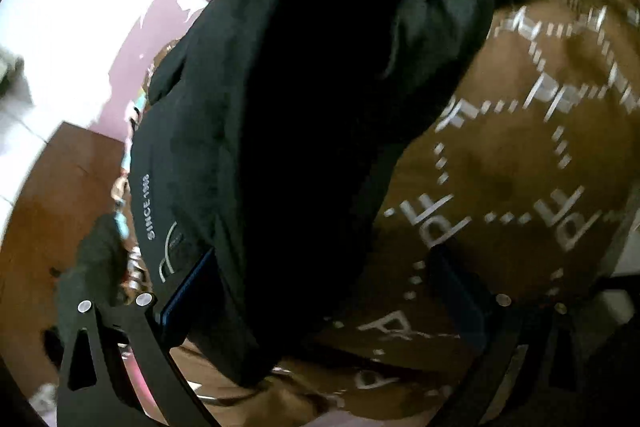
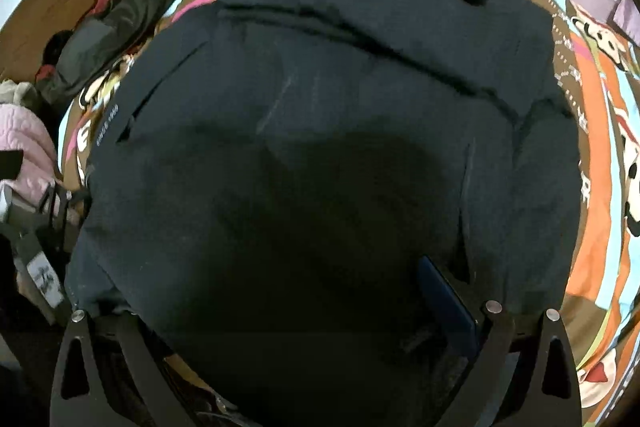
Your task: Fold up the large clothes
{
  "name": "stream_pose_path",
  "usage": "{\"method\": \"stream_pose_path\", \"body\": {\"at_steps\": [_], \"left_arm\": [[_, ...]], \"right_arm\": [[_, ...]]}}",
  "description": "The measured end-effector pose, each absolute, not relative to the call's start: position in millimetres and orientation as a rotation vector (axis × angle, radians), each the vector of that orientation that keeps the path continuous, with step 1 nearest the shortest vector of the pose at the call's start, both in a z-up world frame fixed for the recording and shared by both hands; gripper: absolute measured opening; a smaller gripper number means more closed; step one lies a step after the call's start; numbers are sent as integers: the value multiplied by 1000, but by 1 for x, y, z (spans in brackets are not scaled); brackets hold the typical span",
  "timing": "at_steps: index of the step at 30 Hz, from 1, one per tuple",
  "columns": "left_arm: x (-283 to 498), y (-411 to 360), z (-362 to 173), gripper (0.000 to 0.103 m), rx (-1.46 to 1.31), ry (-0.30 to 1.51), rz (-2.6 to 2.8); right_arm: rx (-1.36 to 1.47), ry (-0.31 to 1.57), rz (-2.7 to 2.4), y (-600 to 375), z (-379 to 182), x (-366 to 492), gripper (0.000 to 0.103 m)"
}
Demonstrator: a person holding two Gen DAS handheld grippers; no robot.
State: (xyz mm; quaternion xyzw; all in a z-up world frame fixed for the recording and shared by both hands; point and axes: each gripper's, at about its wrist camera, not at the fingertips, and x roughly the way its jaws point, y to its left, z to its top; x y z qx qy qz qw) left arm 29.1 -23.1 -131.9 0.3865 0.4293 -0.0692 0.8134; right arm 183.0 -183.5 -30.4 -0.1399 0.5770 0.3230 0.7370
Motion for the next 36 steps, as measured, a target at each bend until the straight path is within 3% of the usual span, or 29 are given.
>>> {"method": "stream_pose_path", "body": {"at_steps": [5, 7, 9, 15, 17, 27, 36], "left_arm": [[38, -18, -139, 101, 867, 900, -114], [42, -17, -141, 95, 880, 893, -106], [46, -13, -142, 68, 896, 879, -97], [54, 3, -129, 24, 881, 850, -96], [57, 7, -109, 17, 800, 826, -98], [87, -7, 18, 13, 536, 635, -143], [159, -31, 83, 12, 405, 770, -232]], "right_arm": [[-330, 1296, 712, -188, -41, 178, 101], [-338, 1292, 715, -188, -41, 177, 101], [-334, 1291, 718, -191, -40, 178, 101], [-305, 1298, 720, -200, -37, 179, 101], [-295, 1295, 730, -203, -34, 178, 102], [-334, 1080, 759, -202, 16, 145, 102], [-582, 870, 562, -160, -4, 110, 103]]}}
